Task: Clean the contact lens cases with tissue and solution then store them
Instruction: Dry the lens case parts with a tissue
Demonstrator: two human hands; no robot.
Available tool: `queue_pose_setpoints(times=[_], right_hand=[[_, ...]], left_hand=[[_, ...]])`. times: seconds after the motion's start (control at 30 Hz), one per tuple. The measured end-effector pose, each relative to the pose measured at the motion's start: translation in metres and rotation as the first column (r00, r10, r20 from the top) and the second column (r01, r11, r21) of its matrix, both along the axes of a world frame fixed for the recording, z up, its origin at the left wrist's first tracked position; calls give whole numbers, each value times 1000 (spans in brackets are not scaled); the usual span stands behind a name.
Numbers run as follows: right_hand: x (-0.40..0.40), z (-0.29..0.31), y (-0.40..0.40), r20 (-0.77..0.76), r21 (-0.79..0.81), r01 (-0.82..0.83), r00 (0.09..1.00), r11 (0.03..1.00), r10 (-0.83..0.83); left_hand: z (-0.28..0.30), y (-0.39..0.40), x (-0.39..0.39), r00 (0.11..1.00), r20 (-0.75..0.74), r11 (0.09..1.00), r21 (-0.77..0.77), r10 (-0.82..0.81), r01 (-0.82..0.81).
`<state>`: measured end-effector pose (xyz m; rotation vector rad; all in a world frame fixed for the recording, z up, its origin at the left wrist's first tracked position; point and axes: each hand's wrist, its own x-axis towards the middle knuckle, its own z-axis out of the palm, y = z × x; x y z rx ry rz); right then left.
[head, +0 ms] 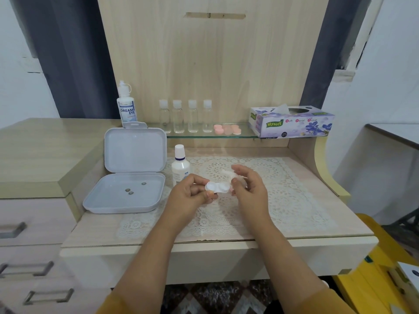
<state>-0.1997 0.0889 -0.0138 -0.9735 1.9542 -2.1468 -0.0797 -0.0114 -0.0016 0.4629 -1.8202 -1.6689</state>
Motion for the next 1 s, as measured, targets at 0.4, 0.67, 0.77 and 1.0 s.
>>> queue_pose_setpoints(times=[0.4,0.67,0.77,1.0], right_hand=[[10,-4,-5,-498,313,143,867,939,34],[6,-11,-11,-583,403,177,806,898,103],[6,-11,-12,-578,451,199,808,870,115],[9,-13,-10,-642,341,221,765,914,55]], left_hand=[[1,-2,0,993,-60,986,136,105,-96],[-1,-3,-1,997,-10,991,110,80,-78],[-2,-4,-2,997,-8,992,103,73,-72],[-2,-4,-2,998,-5,993,92,68,-67]])
